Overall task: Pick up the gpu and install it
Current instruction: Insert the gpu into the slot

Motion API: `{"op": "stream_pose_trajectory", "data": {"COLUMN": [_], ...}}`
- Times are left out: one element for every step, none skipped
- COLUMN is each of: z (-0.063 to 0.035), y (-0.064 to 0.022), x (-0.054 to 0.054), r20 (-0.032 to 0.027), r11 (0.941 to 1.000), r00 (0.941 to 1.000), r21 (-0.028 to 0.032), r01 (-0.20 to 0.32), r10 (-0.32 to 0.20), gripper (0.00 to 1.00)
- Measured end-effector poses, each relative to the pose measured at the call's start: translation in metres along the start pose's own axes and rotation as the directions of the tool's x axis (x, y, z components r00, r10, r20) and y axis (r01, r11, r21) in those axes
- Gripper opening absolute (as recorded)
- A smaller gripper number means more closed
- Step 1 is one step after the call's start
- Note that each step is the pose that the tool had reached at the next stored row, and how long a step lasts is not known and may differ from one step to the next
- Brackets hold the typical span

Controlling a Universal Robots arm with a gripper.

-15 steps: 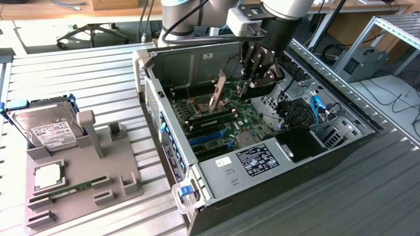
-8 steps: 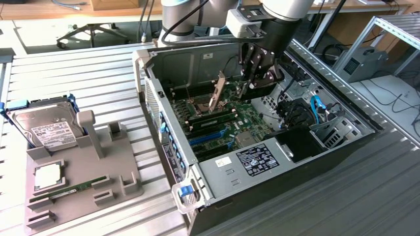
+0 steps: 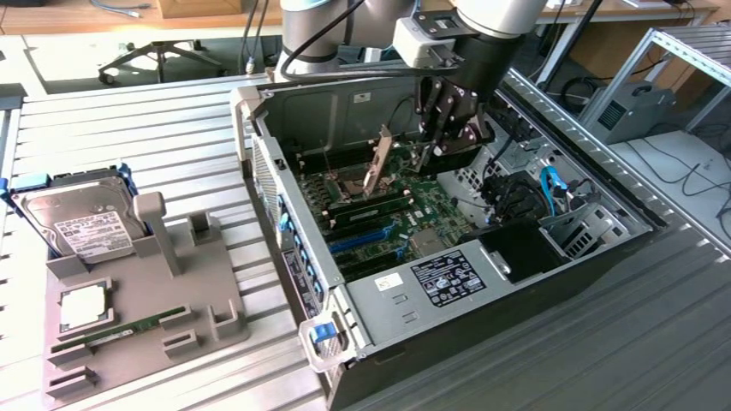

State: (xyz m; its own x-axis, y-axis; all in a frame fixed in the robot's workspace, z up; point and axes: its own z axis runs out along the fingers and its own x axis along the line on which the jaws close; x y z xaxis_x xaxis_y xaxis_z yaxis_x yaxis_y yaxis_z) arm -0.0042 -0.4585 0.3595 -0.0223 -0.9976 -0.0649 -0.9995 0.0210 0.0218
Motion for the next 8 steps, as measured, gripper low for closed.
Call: {"op": "stream_pose_trajectory", "data": {"z": [0.0001,0.0002,0.0002,0.0003,0.0004,0.0005,0.0007,0.0008], "y": [0.0000,0.0001,0.0001,0.0002,0.0002,0.0003,0.0004,0.0004], "x": [0.0002,0.0003,0.0005,0.0007,0.0009,0.0012,0.0014,0.0017], "r20": [0.0001,0.0000,0.0000,0.0000,0.0000,0.0000,0.0000,0.0000], "r11": [1.0000,1.0000,1.0000,1.0000,1.0000,1.0000,1.0000,1.0000], "r00": [1.0000,1.0000,1.0000,1.0000,1.0000,1.0000,1.0000,1.0000], "r21": [0.0000,0.0000,-0.0001,0.0000,0.0000,0.0000,0.0000,0.0000], "r01": [0.000,0.000,0.000,0.000,0.000,0.000,0.000,0.000], "r10": [0.000,0.000,0.000,0.000,0.000,0.000,0.000,0.000], "gripper": [0.27,0.27,0.27,0.27,0.27,0.27,0.27,0.27]}}
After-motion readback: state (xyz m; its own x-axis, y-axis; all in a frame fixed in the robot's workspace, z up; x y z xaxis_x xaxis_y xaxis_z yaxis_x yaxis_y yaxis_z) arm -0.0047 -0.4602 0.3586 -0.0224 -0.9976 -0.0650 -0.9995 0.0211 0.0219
